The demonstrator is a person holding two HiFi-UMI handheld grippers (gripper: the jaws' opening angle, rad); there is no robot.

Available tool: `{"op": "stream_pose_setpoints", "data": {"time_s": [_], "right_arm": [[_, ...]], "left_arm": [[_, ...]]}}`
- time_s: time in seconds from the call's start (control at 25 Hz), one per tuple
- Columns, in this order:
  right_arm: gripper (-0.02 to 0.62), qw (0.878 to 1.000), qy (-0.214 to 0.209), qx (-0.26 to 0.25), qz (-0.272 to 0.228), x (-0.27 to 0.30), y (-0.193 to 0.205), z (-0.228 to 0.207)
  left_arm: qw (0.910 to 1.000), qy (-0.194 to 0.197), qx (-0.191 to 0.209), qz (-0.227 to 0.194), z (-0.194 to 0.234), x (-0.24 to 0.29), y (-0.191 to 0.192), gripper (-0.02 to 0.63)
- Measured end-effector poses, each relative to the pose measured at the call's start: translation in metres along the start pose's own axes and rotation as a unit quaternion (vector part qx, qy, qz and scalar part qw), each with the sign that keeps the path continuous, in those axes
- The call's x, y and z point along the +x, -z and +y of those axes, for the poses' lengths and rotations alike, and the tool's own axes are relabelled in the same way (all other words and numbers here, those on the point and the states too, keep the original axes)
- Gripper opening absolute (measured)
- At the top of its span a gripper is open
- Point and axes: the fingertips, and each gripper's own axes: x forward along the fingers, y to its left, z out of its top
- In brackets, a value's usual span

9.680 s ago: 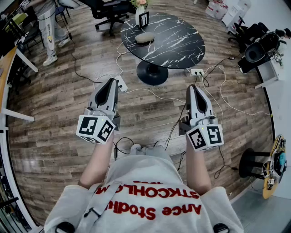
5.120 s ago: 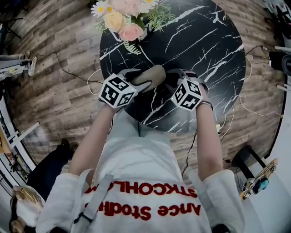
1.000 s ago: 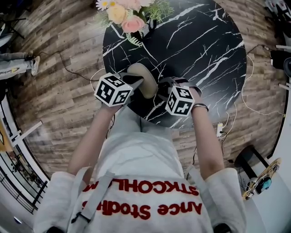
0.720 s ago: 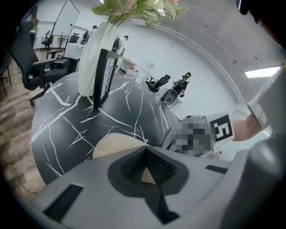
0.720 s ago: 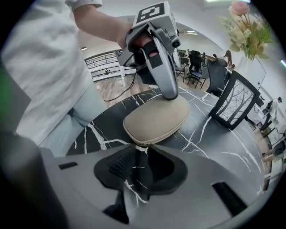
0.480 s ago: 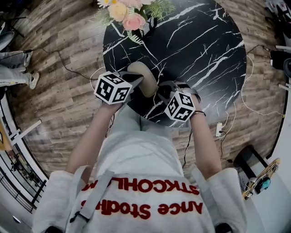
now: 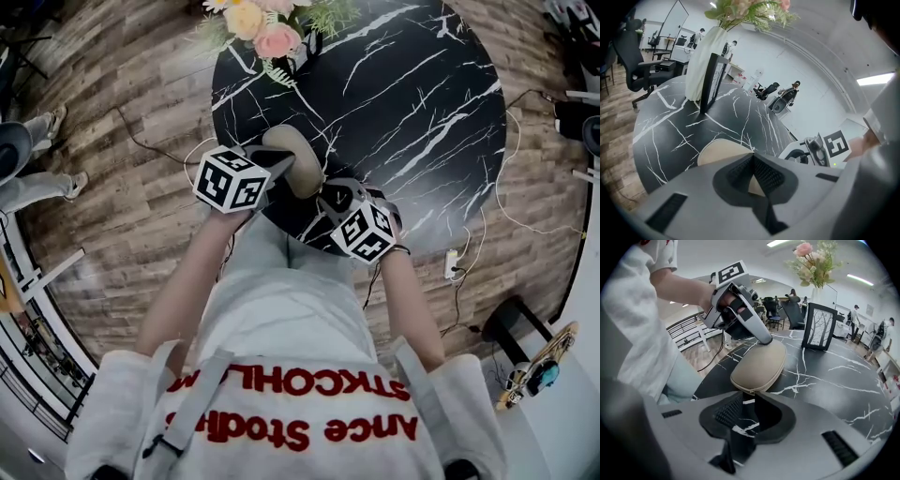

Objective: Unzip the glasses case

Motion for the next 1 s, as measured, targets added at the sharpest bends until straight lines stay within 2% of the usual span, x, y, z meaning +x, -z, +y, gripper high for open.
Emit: {"op": "stream_pose_setpoints", "data": {"time_s": [0.36, 0.48, 0.6, 0.68, 0.84, 0.92, 1.0], "right_arm": [[0.078, 0.998, 0.002, 0.065, -0.026, 0.024, -0.007, 0.045], [0.078, 0.998, -0.011, 0.058, -0.028, 0.028, -0.013, 0.056], [0.058, 0.994, 0.009, 0.094, -0.054, 0.012, -0.022, 0.044], [0.038, 0.990, 0.041, 0.109, -0.079, -0.006, -0.034, 0.024], [0.018, 0.975, 0.093, 0.149, -0.139, -0.050, -0.067, -0.024], [0.015, 0.959, 0.122, 0.173, -0.188, -0.080, -0.091, -0.048], [0.015, 0.938, 0.153, 0.189, -0.248, -0.116, -0.119, -0.069]], "left_arm": [[0.9999, -0.001, 0.005, -0.009, 0.000, 0.001, -0.001, 0.006], [0.9999, -0.001, 0.009, -0.012, 0.000, 0.000, -0.002, 0.006], [0.9996, -0.003, 0.003, -0.028, -0.002, -0.004, 0.000, 0.006], [0.9979, -0.020, 0.006, -0.061, -0.001, -0.015, -0.005, 0.006], [0.9852, -0.084, 0.055, -0.139, 0.000, -0.054, -0.036, 0.006], [0.9741, -0.109, 0.083, -0.180, -0.002, -0.078, -0.057, 0.006], [0.9605, -0.129, 0.102, -0.225, -0.005, -0.105, -0.082, 0.006]]}}
